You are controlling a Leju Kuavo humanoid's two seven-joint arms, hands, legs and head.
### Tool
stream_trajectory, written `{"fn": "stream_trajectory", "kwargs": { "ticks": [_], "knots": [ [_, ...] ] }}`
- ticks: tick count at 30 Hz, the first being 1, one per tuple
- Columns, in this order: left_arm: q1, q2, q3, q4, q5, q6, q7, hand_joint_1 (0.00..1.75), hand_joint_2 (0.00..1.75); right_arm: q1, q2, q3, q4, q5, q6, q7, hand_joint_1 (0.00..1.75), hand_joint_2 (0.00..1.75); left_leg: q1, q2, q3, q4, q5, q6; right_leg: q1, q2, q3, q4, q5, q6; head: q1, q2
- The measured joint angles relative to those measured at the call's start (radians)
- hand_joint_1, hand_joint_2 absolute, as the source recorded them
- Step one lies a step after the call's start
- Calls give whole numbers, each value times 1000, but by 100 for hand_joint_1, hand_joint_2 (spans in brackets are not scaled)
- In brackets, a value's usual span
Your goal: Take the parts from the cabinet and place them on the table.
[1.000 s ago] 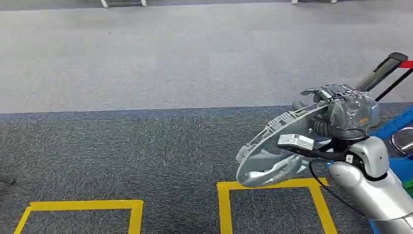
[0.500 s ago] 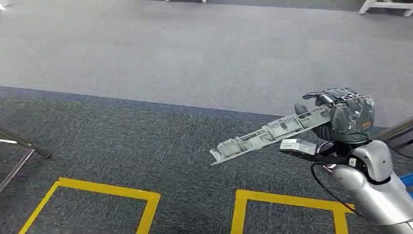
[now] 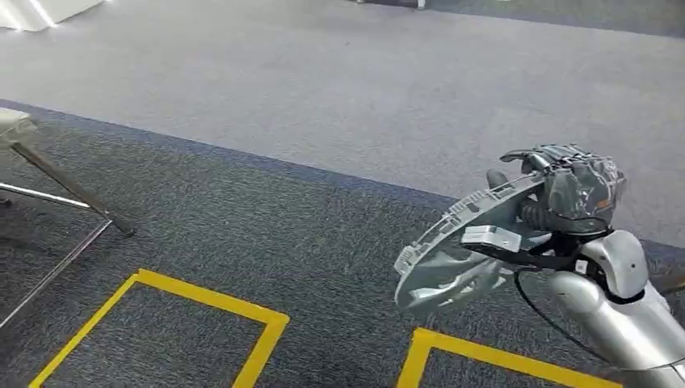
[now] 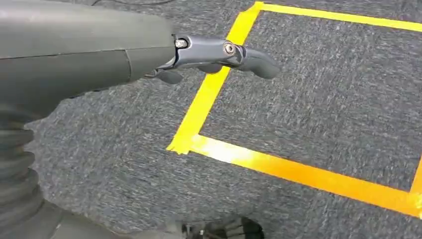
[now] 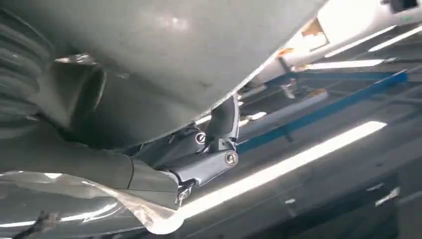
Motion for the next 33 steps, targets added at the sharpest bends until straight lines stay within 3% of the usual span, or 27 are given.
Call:
{"fn": "stream_trajectory", "kwargs": {
  "ticks": [3,4,5,6,8,9,10,11,13,14,15,18,19,20,21,23,24,25,26,28,29,30,31,33],
  "knots": [
    [4,0,0,0,-1,0,3,0,175,-1,0,0,0,1,0,0,175,175,-1,-37,3,-13,-2,12,1,-41,20,-11,-8,16,0,0],
    [7,-3,-1,0,-2,0,5,0,175,0,0,0,-1,1,-1,0,175,175,9,-47,21,-26,3,17,-5,-9,17,-6,-21,20,2,0],
    [3,-2,-1,0,-2,2,5,0,175,0,0,0,-1,1,-2,0,175,175,12,-60,24,-29,4,22,-5,51,3,28,-40,20,2,0],
    [0,-1,-1,0,-2,4,5,0,175,-2,-1,-2,-1,1,-4,0,175,175,14,-71,24,-29,5,28,-6,91,-36,100,-71,21,6,0],
    [-4,-5,-1,0,-2,3,5,0,175,7,-2,-2,-1,4,-4,0,175,175,14,-102,25,-29,3,31,-8,111,-135,266,-126,26,10,0],
    [-3,-5,-1,0,-2,3,5,0,175,11,-2,-2,0,5,-4,0,175,175,14,-118,25,-28,2,31,-8,111,-168,305,-123,29,11,0],
    [-1,-7,-2,0,-3,3,5,0,175,12,-2,-1,0,5,-4,0,175,175,15,-133,27,-27,2,31,-9,111,-175,294,-93,30,10,0],
    [0,-8,-1,0,-3,3,5,0,175,12,-2,-1,0,5,-5,0,175,175,16,-147,29,-27,1,29,-11,112,-162,242,-46,31,11,0],
    [-1,-8,-2,0,-3,3,5,0,175,12,-2,-2,0,5,-5,0,175,175,21,-177,34,-18,-5,20,-19,134,-96,72,60,36,10,0],
    [-1,-7,-1,0,-3,3,5,0,175,12,-2,-2,1,6,-5,0,175,175,21,-191,27,-13,-10,11,-27,192,-74,35,53,42,11,0],
    [-5,-6,-2,0,-3,3,7,0,175,12,-2,-2,0,6,-5,-1,175,175,20,-203,17,4,-12,8,-30,205,-59,0,45,35,9,0],
    [5,-8,-1,0,-3,3,8,0,175,13,-4,0,0,8,-5,0,175,175,26,-240,7,-8,0,-12,-22,169,-59,9,47,16,10,0],
    [7,-5,-1,0,-3,3,8,0,175,11,-4,0,0,8,-5,0,175,175,26,-227,5,-3,-7,-15,-29,154,-53,1,50,11,10,0],
    [6,-7,-2,0,-3,3,8,0,175,12,-4,1,0,9,-5,0,175,175,19,-166,-4,19,-24,-24,-27,142,-47,-2,48,5,4,0],
    [3,-6,-2,0,-3,3,8,0,175,13,-4,1,0,9,-5,0,175,175,21,-124,-33,82,-60,-32,-25,125,-43,-3,46,-1,-2,0],
    [1,-7,-2,0,-4,3,8,0,175,14,-4,0,0,10,-5,0,175,175,31,-100,-111,244,-128,-40,-20,93,-37,-3,40,-7,-2,0],
    [1,-7,-2,0,-5,3,8,0,175,15,-4,0,0,10,-5,0,175,175,35,-100,-137,295,-138,-43,-20,78,-35,-3,37,-6,-2,0],
    [3,-8,-2,0,-5,3,8,0,175,16,-4,0,0,10,-5,0,175,175,38,-99,-139,294,-124,-45,-20,65,-31,-3,34,-6,-2,0],
    [4,-8,-2,0,-5,3,8,0,175,16,-4,1,0,10,-5,0,175,175,40,-98,-119,254,-89,-46,-20,52,-26,-3,30,-5,-2,0],
    [5,-8,-2,0,-6,3,8,0,175,16,-4,0,0,10,-5,0,175,175,38,-72,-31,75,9,-38,-20,27,-10,-3,20,1,-2,0],
    [4,-8,-2,0,-6,3,8,0,175,16,-4,0,0,10,-5,0,175,175,29,-24,1,15,11,-31,-19,16,-4,-5,13,6,0,0],
    [2,-7,-2,0,-6,4,8,0,175,15,-4,-1,0,10,-5,0,175,175,16,-13,7,-2,2,-23,-10,7,-3,-2,9,14,-3,0],
    [-1,-8,-2,0,-6,4,8,0,175,16,-4,-1,0,10,-5,0,175,175,17,-17,4,1,-1,-16,-10,-3,-2,-6,9,18,0,0],
    [5,-8,-2,0,-9,5,9,0,175,15,-4,0,0,11,-5,0,175,175,13,-43,3,-6,-4,-5,-11,-28,11,-16,7,28,0,0]
  ]
}}
